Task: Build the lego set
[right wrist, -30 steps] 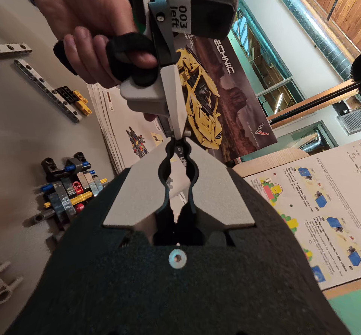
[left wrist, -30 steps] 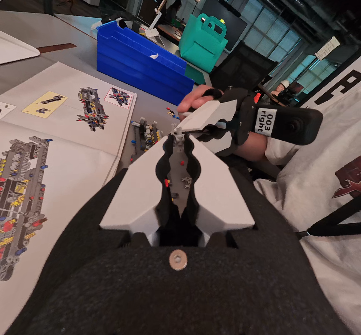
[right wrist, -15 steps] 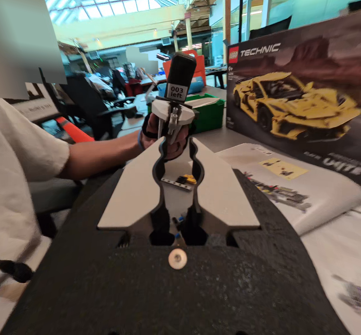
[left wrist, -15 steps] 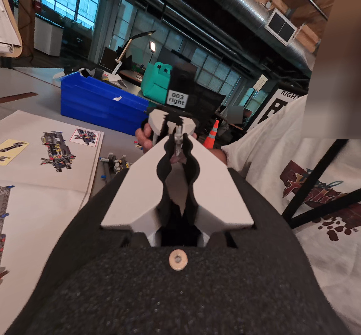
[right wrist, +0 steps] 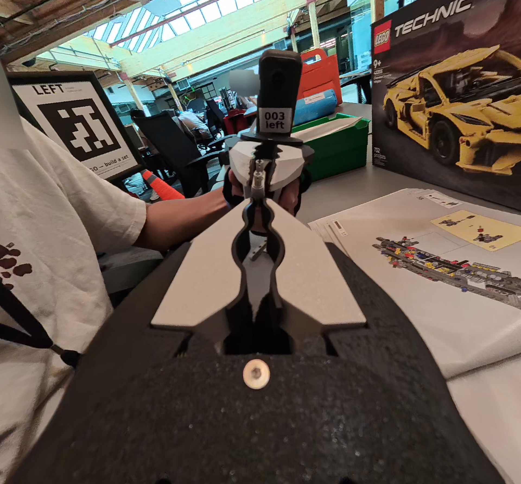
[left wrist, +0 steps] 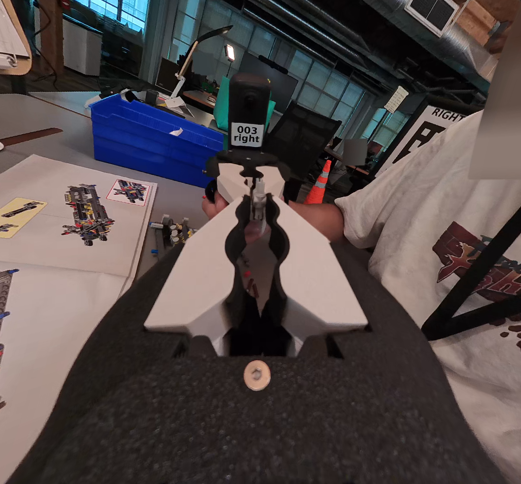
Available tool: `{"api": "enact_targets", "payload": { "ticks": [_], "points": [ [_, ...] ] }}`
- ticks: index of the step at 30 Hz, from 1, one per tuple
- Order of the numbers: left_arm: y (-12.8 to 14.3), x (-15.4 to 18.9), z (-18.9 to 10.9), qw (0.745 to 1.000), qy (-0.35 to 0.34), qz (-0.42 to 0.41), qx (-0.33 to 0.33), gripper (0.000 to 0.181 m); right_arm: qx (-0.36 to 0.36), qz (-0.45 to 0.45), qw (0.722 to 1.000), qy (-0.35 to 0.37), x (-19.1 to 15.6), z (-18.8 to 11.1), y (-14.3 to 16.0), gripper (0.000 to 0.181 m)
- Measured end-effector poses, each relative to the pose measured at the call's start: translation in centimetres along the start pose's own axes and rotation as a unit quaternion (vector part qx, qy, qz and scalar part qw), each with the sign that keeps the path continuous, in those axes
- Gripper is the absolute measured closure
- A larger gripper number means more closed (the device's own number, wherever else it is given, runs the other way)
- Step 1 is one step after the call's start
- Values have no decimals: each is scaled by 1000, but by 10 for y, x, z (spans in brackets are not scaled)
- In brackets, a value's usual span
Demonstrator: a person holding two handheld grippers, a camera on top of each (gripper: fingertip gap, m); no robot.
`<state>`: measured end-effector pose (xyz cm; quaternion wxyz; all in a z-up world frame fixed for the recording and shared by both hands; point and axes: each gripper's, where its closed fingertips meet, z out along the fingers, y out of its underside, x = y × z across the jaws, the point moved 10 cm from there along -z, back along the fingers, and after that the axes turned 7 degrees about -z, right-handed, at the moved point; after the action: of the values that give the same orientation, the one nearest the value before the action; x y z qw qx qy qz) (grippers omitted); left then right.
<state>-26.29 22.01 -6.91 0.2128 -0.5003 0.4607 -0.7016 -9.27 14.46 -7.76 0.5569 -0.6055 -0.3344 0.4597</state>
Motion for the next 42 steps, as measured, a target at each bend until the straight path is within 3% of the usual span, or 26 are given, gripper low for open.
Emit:
{"api": "enact_targets", "payload": {
  "ticks": [4,14,21,24,26,34,36,42],
  "points": [
    [4,-1,5,1000,-5,3,-19,167,-14,9,1000,-16,-1,1,2,179],
    [6,-1,8,999,-13,23,-18,174,-28,17,999,-13,2,1,4,178],
    [5,-16,-5,987,-137,77,-39,174,-209,-37,976,48,-8,-44,7,163],
    [7,-25,-9,971,-208,99,-66,174,-361,-59,929,60,-26,-74,30,163],
    [10,-26,-6,967,-218,109,-78,175,-416,-45,906,73,-36,-93,41,163],
    [16,-27,2,965,-218,107,-98,175,-421,-50,897,125,-49,-149,67,170],
    [15,-27,1,967,-215,104,-93,174,-406,-40,904,130,-48,-154,70,169],
    [12,-26,-4,969,-210,102,-84,174,-427,-79,887,154,-49,-154,86,172]
  ]
}}
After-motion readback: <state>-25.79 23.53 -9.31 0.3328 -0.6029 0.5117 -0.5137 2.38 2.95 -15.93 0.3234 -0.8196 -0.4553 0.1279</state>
